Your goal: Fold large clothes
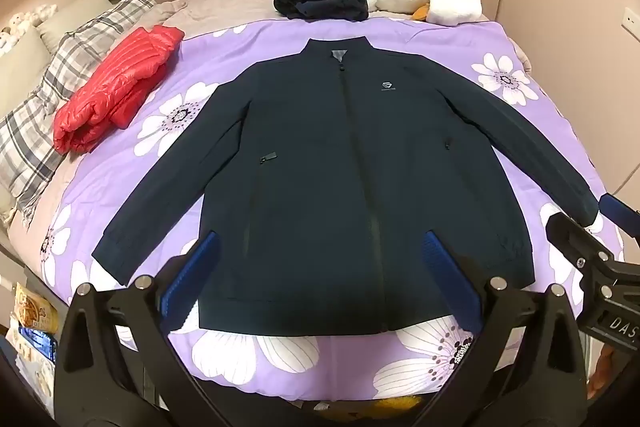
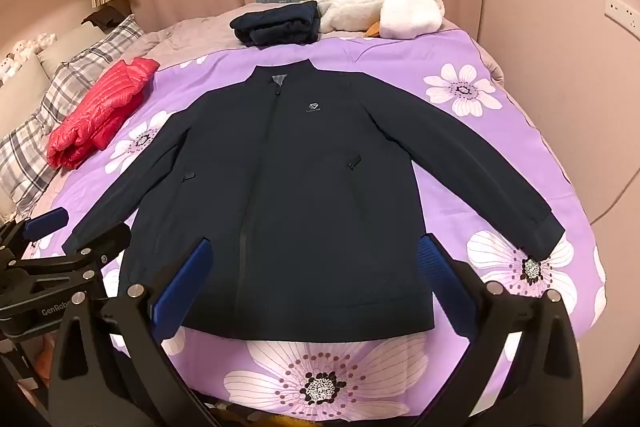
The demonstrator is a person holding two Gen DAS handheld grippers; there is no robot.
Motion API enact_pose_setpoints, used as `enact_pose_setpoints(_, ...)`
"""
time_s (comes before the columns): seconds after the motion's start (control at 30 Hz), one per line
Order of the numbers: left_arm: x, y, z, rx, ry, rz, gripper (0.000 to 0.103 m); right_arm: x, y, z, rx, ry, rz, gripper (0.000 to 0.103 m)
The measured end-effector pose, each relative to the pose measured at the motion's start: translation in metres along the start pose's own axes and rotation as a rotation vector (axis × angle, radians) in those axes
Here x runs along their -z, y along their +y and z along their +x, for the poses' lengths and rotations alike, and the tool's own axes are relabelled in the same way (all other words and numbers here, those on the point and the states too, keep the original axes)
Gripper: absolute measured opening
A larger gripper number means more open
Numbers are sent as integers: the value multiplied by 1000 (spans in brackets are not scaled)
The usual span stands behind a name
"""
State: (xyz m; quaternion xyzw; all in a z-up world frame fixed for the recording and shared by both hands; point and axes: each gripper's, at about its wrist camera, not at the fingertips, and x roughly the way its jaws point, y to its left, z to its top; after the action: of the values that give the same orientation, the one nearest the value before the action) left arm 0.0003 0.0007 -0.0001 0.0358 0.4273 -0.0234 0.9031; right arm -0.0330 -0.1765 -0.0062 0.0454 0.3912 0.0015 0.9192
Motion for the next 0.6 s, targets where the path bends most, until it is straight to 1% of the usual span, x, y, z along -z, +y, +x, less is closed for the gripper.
enact_pose_setpoints(0.07, 0, 0, 0, 0, 0, 3, 101, -1, -1, 0, -11, 5, 10, 102)
enact_pose_setpoints(0.1, 5, 2, 3, -1, -1, 5, 101, -2, -1, 0, -10, 5, 8, 102)
enact_pose_setpoints(0.57, 1, 16, 8, -2, 6, 0, 101, -2, 2, 6, -1, 24, 2, 102)
enact_pose_setpoints(0.6, 6, 10, 8, -7, 5, -3, 101, -2, 2, 6, -1, 24, 0, 102)
